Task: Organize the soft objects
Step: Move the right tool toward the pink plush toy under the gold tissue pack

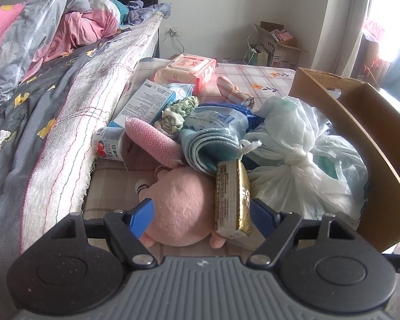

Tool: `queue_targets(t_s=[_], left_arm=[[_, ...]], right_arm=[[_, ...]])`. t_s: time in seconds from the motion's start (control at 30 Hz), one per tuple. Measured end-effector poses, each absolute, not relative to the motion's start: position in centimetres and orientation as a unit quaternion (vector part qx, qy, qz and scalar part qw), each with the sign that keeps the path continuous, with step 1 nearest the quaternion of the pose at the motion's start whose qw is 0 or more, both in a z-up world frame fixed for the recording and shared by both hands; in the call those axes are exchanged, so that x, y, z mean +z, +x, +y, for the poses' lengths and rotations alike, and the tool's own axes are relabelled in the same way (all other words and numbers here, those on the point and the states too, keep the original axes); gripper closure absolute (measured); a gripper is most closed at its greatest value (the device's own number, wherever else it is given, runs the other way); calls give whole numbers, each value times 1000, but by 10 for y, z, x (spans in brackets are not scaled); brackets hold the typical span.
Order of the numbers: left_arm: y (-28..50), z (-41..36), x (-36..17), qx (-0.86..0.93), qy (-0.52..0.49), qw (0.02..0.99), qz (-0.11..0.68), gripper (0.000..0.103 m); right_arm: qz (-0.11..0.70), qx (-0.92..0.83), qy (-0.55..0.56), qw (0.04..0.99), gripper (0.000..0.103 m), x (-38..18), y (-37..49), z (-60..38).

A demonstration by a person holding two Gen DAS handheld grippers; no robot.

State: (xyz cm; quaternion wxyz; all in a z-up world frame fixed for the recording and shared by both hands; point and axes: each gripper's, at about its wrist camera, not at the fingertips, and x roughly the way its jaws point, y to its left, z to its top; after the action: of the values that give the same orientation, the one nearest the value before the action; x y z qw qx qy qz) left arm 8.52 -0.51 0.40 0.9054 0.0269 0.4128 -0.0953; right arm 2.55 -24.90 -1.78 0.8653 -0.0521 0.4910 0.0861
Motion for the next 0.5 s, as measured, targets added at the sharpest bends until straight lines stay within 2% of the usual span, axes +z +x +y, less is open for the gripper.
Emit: queue_targets(t_s=[0.3, 0.4, 0.5], left_arm=[[85, -5, -3, -91, 21, 903, 419, 23], [82, -2, -1, -89, 24, 908, 410, 23], [76, 1, 6, -88, 34, 918, 386, 23]], right_arm=[[493, 89, -38, 864, 1, -5, 9, -259], [467, 67, -29, 881, 1, 1, 6, -261], [414, 17, -73, 907, 1, 13, 2, -255]])
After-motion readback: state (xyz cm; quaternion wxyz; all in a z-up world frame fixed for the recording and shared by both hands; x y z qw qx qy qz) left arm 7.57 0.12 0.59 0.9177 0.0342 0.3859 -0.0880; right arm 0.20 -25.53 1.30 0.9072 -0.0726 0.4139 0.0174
